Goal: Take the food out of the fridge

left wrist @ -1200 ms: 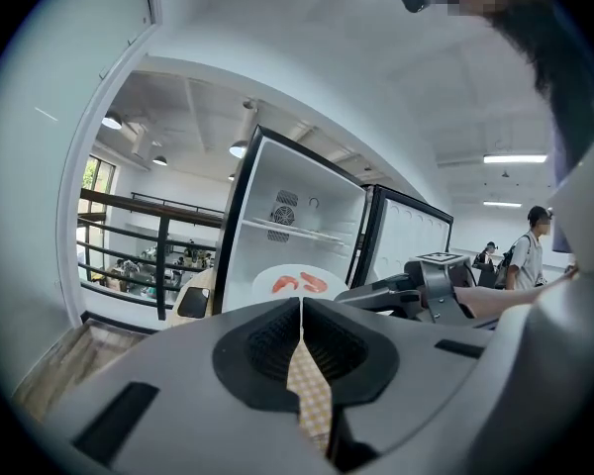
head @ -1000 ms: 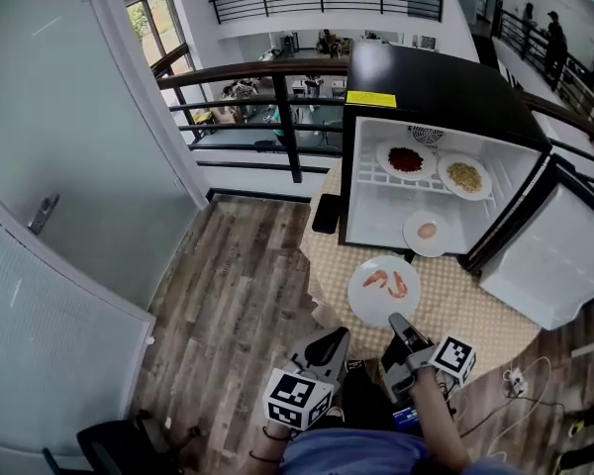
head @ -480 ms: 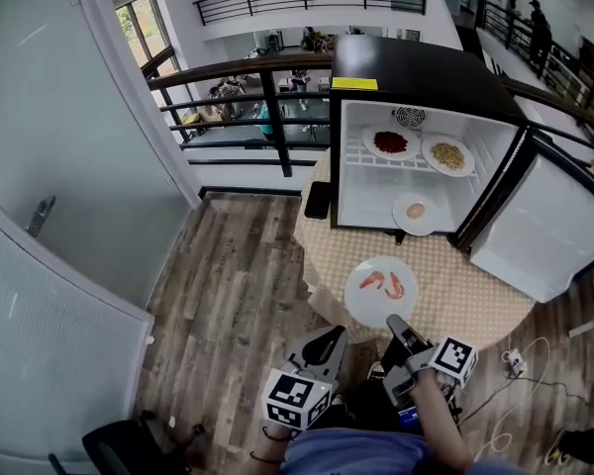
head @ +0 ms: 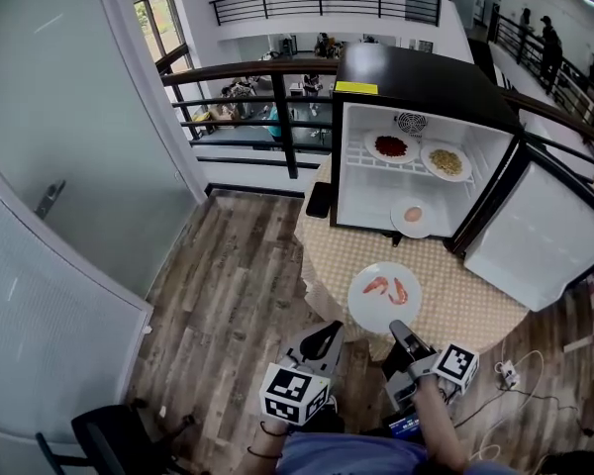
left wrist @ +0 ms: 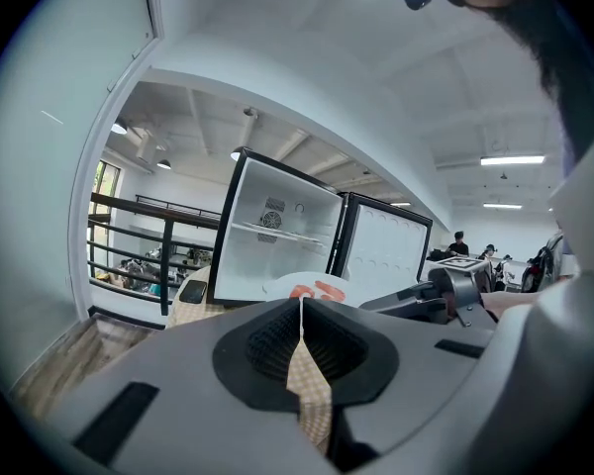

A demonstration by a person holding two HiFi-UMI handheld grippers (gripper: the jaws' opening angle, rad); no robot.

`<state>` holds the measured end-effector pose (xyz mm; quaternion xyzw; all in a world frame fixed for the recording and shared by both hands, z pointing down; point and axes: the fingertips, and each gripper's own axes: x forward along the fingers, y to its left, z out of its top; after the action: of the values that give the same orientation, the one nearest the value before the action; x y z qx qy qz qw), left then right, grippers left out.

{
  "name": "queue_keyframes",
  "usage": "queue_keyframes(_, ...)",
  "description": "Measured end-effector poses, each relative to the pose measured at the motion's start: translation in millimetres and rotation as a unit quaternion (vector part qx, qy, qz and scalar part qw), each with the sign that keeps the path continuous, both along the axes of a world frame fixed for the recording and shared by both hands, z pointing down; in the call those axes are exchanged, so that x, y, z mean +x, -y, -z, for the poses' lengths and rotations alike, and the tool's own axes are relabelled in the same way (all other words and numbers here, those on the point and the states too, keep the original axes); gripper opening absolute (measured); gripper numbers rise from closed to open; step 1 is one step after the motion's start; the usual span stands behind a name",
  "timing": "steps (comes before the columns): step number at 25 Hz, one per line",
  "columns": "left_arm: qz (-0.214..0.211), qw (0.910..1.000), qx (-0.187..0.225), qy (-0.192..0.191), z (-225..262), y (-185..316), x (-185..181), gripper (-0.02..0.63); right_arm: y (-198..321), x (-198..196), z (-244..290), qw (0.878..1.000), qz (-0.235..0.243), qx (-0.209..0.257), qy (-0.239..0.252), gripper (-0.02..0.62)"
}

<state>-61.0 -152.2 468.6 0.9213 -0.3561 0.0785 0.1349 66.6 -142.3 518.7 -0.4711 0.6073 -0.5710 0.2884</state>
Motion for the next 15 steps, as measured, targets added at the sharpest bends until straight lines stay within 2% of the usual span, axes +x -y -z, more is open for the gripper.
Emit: queue_keyframes(15, 0.030, 0.9995, 0.004, -0.012, 11.3, -113.0, 67.7, 0.018, -120.2, 59.4, 5.4, 1.000, 0.027, -0.006, 0.006, 0.026)
